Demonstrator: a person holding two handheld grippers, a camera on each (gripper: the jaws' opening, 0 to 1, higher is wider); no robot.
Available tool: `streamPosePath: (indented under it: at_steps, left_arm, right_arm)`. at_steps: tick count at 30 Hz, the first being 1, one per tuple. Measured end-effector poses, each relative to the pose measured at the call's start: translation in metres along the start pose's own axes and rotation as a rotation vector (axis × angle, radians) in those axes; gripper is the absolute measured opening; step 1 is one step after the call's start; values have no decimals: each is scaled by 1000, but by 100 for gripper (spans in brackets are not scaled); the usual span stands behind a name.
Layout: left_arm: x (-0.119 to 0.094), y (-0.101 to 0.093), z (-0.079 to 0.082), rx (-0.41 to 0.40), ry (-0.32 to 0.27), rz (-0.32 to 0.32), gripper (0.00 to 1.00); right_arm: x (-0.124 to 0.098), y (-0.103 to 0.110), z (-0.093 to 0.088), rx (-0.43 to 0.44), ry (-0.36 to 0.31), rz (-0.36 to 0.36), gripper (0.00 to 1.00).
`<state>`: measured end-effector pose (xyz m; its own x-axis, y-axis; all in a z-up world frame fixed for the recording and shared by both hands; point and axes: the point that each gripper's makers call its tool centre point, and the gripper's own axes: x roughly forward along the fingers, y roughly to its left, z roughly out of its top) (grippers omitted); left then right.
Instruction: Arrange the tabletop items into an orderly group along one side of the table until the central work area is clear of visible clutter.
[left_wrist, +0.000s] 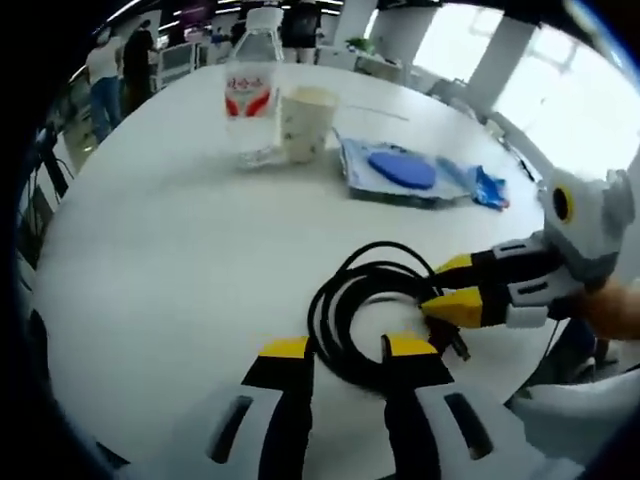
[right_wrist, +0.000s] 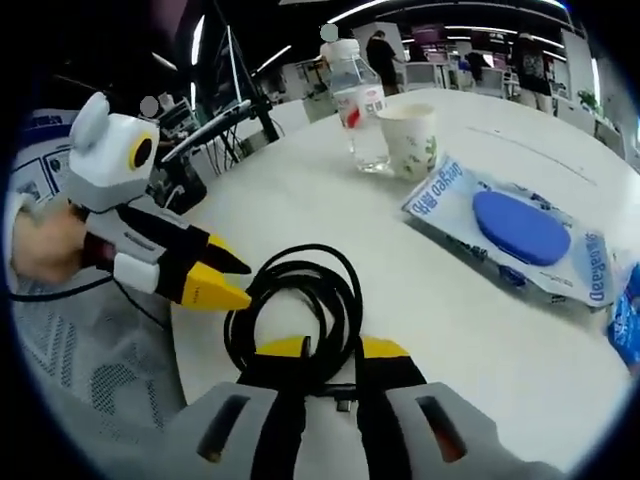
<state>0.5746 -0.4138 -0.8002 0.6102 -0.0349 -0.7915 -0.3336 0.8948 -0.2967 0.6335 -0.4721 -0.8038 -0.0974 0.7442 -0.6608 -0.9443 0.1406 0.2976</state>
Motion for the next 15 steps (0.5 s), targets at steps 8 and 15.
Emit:
streamPosePath:
  at_steps: [8, 15]
  left_arm:
    - [-1, 0, -3, -103, 4, 0, 1]
    - [-3, -2, 3, -102, 16, -20, 0]
  right_arm:
    - [2, -4, 2, 38, 18, -9, 3]
    - [-3, -7, 8, 110, 7, -8, 2]
